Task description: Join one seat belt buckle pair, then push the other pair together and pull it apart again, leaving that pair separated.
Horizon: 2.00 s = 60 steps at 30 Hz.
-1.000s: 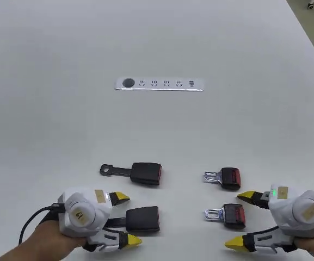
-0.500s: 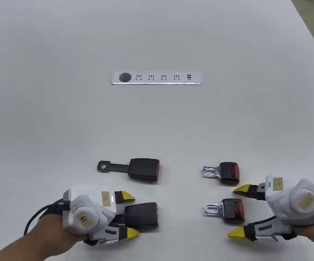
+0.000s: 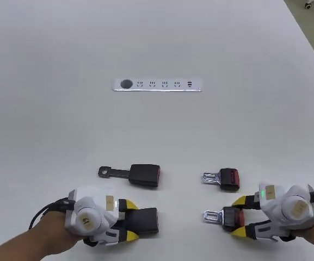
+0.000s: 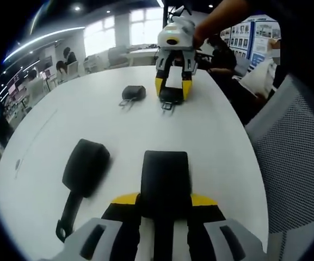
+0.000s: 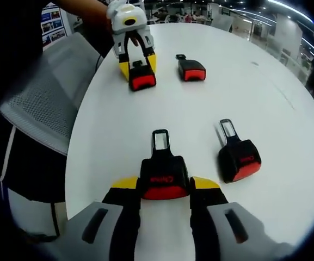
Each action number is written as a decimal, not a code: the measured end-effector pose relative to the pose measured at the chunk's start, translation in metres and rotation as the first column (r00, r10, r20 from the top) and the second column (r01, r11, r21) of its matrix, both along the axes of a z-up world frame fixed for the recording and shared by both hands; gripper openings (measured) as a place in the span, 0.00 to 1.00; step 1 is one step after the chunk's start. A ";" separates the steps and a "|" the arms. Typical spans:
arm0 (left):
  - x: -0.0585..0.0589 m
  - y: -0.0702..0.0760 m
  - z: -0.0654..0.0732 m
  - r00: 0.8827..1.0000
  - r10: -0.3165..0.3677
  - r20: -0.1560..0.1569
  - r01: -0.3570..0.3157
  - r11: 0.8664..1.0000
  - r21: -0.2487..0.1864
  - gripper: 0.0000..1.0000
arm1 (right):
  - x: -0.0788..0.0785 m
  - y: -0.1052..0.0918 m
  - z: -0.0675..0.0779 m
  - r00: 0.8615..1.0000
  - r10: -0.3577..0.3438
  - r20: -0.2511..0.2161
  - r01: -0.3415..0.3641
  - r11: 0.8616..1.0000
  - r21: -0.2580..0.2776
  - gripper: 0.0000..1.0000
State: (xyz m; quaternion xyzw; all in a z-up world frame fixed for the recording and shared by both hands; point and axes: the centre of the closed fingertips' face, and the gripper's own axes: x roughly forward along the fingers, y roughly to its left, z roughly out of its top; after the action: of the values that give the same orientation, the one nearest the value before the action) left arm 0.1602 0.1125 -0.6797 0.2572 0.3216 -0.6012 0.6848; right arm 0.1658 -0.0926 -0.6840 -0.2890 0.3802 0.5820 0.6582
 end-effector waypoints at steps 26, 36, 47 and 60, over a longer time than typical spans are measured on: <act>0.005 0.003 -0.010 0.999 -0.041 -0.017 0.041 0.998 0.048 0.33 | -0.004 0.027 -0.011 0.998 0.060 -0.011 -0.061 0.996 -0.062 0.33; 0.004 0.003 -0.012 0.999 -0.040 -0.018 0.041 0.998 0.053 0.33 | -0.007 0.051 -0.010 0.997 0.080 -0.010 -0.080 0.994 -0.072 0.32; 0.002 0.002 -0.011 0.999 -0.039 -0.019 0.040 0.997 0.060 0.33 | -0.005 0.071 -0.015 0.996 0.090 -0.006 -0.091 0.993 -0.078 0.32; 0.001 0.000 -0.009 0.999 -0.040 -0.026 0.042 0.997 0.063 0.33 | 0.004 0.099 -0.013 0.995 0.098 -0.010 -0.098 0.995 -0.018 0.32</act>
State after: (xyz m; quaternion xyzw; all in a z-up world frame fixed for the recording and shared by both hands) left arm 0.1610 0.1127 -0.6884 0.2778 0.3437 -0.6079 0.6597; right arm 0.1696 0.0068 -0.6969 -0.3108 0.3740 0.6112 0.6244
